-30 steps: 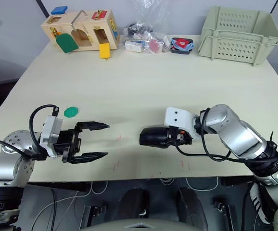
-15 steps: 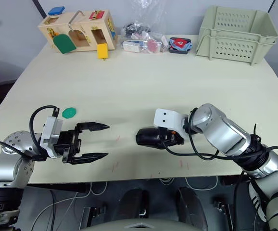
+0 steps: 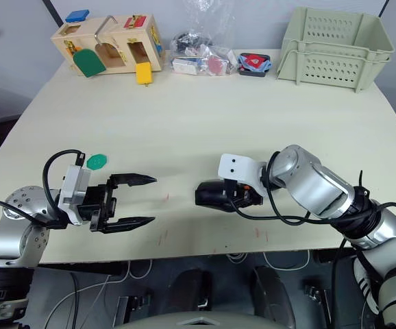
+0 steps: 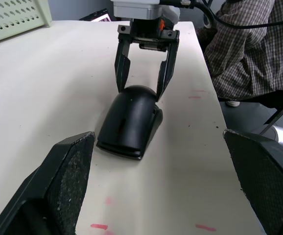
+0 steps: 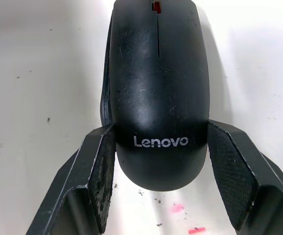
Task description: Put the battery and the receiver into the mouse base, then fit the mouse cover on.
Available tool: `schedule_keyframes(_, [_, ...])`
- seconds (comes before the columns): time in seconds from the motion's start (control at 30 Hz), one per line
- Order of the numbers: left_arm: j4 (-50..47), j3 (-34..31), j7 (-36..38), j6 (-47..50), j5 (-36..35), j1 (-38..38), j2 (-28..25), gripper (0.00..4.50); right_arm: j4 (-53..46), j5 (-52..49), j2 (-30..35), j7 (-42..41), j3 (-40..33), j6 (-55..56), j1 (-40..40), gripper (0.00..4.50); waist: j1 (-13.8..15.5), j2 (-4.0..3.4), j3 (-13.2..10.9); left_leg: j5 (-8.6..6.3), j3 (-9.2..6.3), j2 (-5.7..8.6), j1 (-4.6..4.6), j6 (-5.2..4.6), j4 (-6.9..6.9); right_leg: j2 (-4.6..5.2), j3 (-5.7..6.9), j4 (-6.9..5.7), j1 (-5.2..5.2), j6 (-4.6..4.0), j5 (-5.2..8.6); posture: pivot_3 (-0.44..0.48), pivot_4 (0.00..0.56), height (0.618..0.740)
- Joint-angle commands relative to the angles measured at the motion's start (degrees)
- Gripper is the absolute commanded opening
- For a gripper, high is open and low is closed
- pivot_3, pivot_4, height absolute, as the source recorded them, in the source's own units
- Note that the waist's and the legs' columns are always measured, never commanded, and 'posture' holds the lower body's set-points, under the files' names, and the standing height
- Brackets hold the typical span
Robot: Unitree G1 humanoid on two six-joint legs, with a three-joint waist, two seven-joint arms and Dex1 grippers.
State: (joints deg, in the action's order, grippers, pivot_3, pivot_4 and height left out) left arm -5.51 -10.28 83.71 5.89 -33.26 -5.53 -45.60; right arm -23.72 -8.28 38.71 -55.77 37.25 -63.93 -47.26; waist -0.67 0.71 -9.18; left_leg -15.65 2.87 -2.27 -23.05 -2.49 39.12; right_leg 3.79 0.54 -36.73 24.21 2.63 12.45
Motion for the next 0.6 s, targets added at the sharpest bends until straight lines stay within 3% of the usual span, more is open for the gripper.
schedule_keyframes(0.03, [-0.9, 0.0, 0.0, -0.2, -0.4, -0.3, -0.1, 4.5, -2.6, -0.7, -0.8, 0.9, -1.1, -1.5, -1.9, 2.29, -0.1, 0.0, 0.0, 0.0, 0.0, 0.0, 0.0, 0.0, 0.0, 0.0, 0.0, 0.0, 0.0, 0.0, 0.0, 0.0, 0.15, 0.74])
schedule_keyframes(0.6, [-0.8, 0.7, -0.4, -0.6, -0.1, 0.0, 0.5, 4.5, -4.7, -4.0, -5.1, 6.5, 0.3, -14.5, -5.6, 2.29, -0.1, -0.01, 0.0, 0.0, -0.02, 0.0, -0.05, 0.0, -0.01, 0.03, 0.03, 0.0, 0.04, 0.0, 0.0, 0.0, 0.15, 0.74])
